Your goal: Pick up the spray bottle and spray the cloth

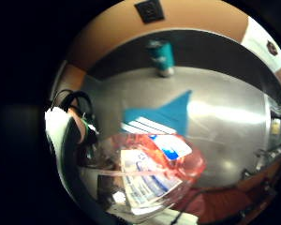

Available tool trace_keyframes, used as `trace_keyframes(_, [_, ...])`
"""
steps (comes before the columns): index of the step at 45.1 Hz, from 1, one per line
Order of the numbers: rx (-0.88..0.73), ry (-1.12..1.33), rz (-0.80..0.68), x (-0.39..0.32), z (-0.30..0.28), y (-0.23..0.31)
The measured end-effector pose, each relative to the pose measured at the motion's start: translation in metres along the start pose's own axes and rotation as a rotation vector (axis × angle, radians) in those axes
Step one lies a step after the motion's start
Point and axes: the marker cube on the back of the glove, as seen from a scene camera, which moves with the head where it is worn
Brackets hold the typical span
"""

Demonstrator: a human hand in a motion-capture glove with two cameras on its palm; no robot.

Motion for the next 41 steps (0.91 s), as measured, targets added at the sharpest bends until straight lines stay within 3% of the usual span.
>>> trace_keyframes(8, [0.091,-0.485,-0.135,-0.062,0.064,-0.021])
trace_keyframes(10, [0.117,-0.530,-0.139,-0.066,0.089,-0.026])
trace_keyframes(15, [0.013,-0.590,-0.152,-0.077,0.148,-0.018])
trace_keyframes(19, [0.091,-0.589,-0.100,-0.082,0.185,-0.037])
trace_keyframes(23, [0.054,-0.739,-0.090,-0.104,0.211,-0.044])
trace_keyframes(29, [0.092,-0.709,-0.049,-0.107,0.261,-0.069])
trace_keyframes(35, [0.112,-0.475,-0.022,-0.083,0.313,-0.088])
trace_keyframes(41, [0.039,-0.538,-0.051,-0.093,0.315,-0.090])
